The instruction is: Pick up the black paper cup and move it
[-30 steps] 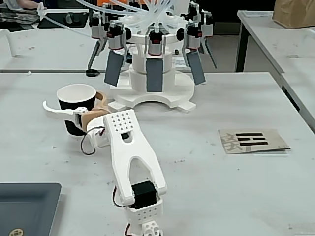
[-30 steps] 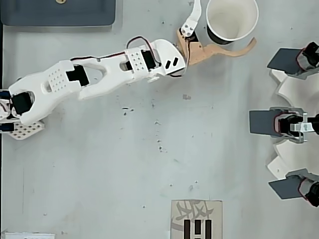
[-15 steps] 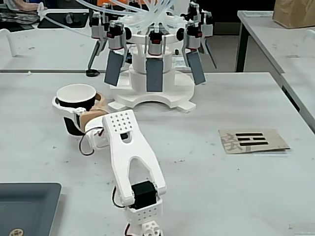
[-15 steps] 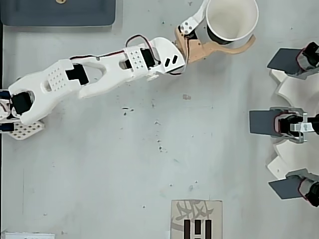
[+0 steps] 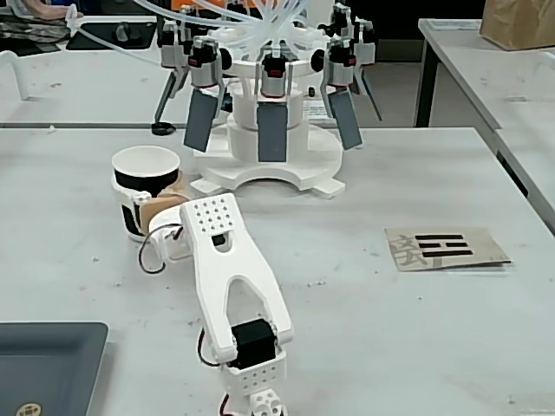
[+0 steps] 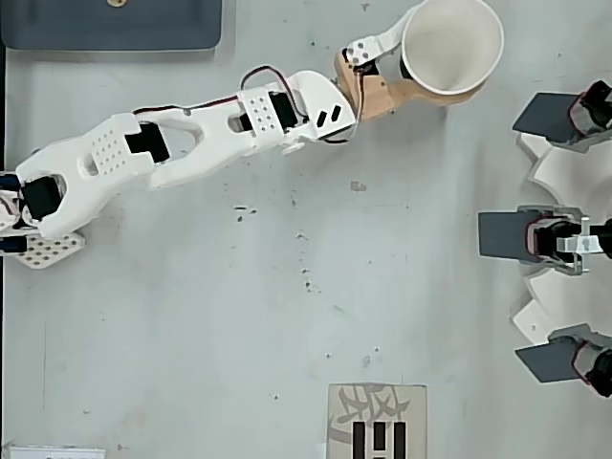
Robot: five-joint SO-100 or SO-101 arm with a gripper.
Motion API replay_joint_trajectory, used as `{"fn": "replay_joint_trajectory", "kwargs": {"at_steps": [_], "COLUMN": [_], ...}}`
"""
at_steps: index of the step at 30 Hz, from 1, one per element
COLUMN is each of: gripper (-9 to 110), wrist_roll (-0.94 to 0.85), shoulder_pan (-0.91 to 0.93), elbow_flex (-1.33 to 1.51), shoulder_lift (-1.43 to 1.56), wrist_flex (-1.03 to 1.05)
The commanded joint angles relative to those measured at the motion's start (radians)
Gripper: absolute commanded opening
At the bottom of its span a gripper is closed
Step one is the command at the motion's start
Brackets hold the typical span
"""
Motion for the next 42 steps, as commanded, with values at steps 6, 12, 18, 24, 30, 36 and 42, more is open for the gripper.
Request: {"fn": "replay_joint_trajectory", "kwargs": {"at_steps": [6,12,18,24,30,36,42], "gripper": [8,7,7,6,6,6,6], "wrist_roll": [-0.005,-0.009,-0.02,-0.026,-0.029,-0.031,-0.031], "shoulder_pan": [-0.003,0.011,0.032,0.064,0.092,0.114,0.153], "elbow_flex": [0.114,0.259,0.463,0.615,0.736,0.867,0.976], "shoulder_lift": [0.275,0.456,0.643,0.793,0.904,1.015,1.108], "wrist_flex": [0.044,0.095,0.098,0.097,0.087,0.087,0.087]}}
